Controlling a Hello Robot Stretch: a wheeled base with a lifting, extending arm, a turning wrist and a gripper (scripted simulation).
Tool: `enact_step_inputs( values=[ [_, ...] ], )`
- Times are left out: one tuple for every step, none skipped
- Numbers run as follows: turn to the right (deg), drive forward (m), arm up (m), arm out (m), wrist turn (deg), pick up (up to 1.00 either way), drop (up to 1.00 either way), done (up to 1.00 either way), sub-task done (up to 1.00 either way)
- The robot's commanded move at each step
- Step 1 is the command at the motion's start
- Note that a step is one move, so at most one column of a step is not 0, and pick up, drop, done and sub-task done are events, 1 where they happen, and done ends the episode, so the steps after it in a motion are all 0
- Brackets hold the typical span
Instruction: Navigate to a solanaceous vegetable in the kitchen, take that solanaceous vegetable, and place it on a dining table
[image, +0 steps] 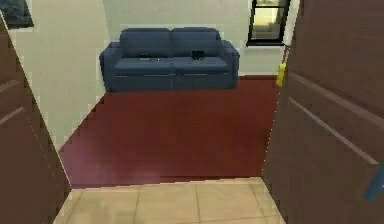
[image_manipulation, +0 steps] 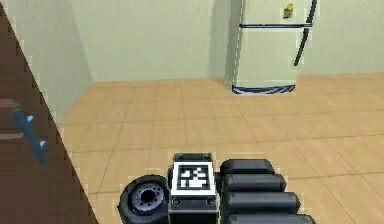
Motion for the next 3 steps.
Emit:
enact_step_inputs(
  values=[
    [0.0,1.00,0.00,0.00,0.0,0.00,0.00,0.00,0.00],
    [0.0,0.70,0.00,0.00,0.0,0.00,0.00,0.00,0.00],
    [33.0,0.00,0.00,0.00,0.0,0.00,0.00,0.00,0.00]
  ],
)
